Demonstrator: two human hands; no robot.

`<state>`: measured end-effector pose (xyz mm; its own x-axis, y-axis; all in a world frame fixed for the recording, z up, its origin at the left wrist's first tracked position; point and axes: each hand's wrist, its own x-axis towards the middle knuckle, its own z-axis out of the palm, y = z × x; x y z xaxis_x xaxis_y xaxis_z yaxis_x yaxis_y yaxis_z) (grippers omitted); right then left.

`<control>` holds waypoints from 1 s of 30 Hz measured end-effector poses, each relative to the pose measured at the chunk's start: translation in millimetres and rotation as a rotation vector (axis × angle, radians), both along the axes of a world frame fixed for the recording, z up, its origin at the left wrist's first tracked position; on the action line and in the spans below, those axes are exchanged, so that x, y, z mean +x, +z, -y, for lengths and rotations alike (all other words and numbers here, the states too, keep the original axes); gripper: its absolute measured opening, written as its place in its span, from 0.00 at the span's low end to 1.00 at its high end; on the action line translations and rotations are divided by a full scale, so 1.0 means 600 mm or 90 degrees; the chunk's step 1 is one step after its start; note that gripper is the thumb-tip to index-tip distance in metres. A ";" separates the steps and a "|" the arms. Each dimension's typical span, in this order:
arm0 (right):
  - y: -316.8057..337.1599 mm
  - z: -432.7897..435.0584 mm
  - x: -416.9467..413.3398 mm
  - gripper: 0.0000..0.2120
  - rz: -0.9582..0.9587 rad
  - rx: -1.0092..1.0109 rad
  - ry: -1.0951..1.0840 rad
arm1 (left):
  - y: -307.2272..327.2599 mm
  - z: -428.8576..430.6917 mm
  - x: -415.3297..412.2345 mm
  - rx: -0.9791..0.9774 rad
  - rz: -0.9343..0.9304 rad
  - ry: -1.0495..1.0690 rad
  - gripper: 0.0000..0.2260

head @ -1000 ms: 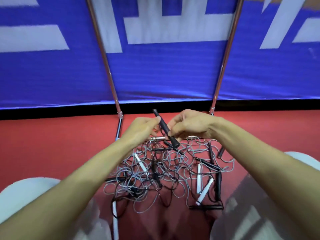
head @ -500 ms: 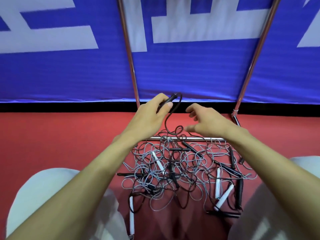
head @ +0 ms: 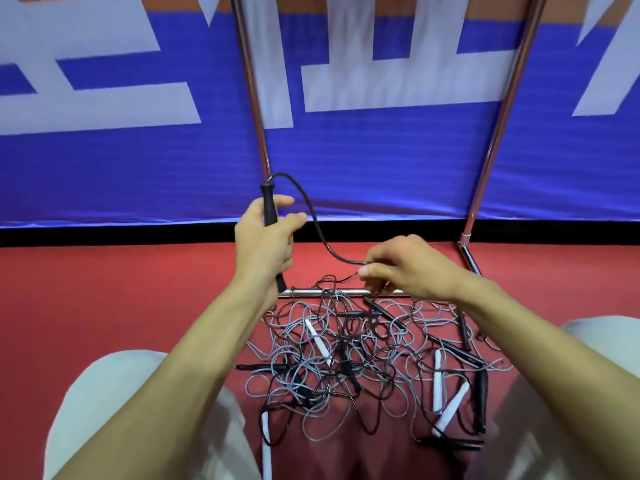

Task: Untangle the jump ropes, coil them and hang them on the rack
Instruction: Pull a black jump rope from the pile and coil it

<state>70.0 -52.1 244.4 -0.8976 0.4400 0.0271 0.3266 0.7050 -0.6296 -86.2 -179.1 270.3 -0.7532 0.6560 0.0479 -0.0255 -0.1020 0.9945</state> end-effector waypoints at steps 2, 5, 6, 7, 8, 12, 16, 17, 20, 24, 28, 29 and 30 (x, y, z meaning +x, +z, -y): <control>0.017 0.007 0.005 0.07 -0.115 -0.152 -0.061 | -0.008 -0.003 0.003 -0.064 -0.026 -0.023 0.07; 0.038 0.013 0.010 0.08 -0.268 -0.286 -0.169 | -0.019 -0.011 0.027 -0.131 -0.119 -0.122 0.10; 0.043 0.013 0.012 0.09 -0.310 -0.327 -0.200 | -0.023 -0.014 0.036 -0.149 -0.165 -0.165 0.10; 0.048 0.012 0.013 0.10 -0.348 -0.371 -0.225 | -0.026 -0.016 0.045 -0.170 -0.216 -0.209 0.10; 0.053 0.011 0.016 0.10 -0.380 -0.406 -0.244 | -0.029 -0.017 0.052 -0.189 -0.265 -0.248 0.10; 0.067 0.002 0.028 0.11 -0.463 -0.506 -0.290 | -0.029 -0.017 0.070 -0.190 -0.223 -0.340 0.10; 0.072 -0.007 0.035 0.10 -0.529 -0.622 -0.314 | -0.025 -0.020 0.077 -0.163 -0.165 -0.386 0.11; 0.071 -0.008 0.034 0.10 -0.538 -0.647 -0.314 | -0.022 -0.020 0.079 -0.150 -0.159 -0.393 0.11; 0.067 -0.009 0.028 0.09 -0.547 -0.662 -0.289 | -0.017 -0.021 0.084 -0.115 -0.147 -0.378 0.11; 0.063 -0.008 0.020 0.10 -0.505 -0.578 -0.249 | -0.001 -0.020 0.087 -0.015 0.019 -0.296 0.11; 0.036 -0.001 0.001 0.14 -0.332 -0.511 -0.228 | 0.031 -0.018 0.078 0.147 0.210 -0.208 0.11; 0.027 0.003 -0.004 0.15 -0.270 -0.491 -0.185 | 0.039 -0.016 0.073 0.186 0.252 -0.194 0.11; 0.018 0.008 -0.009 0.16 -0.197 -0.449 -0.129 | 0.045 -0.014 0.067 0.218 0.288 -0.183 0.11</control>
<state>64.8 -56.7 255.1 -0.7956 0.6001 -0.0830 0.1429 0.0528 -0.9883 -46.2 -170.9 297.5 -0.5444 0.8388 0.0091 -0.5088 -0.3388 0.7914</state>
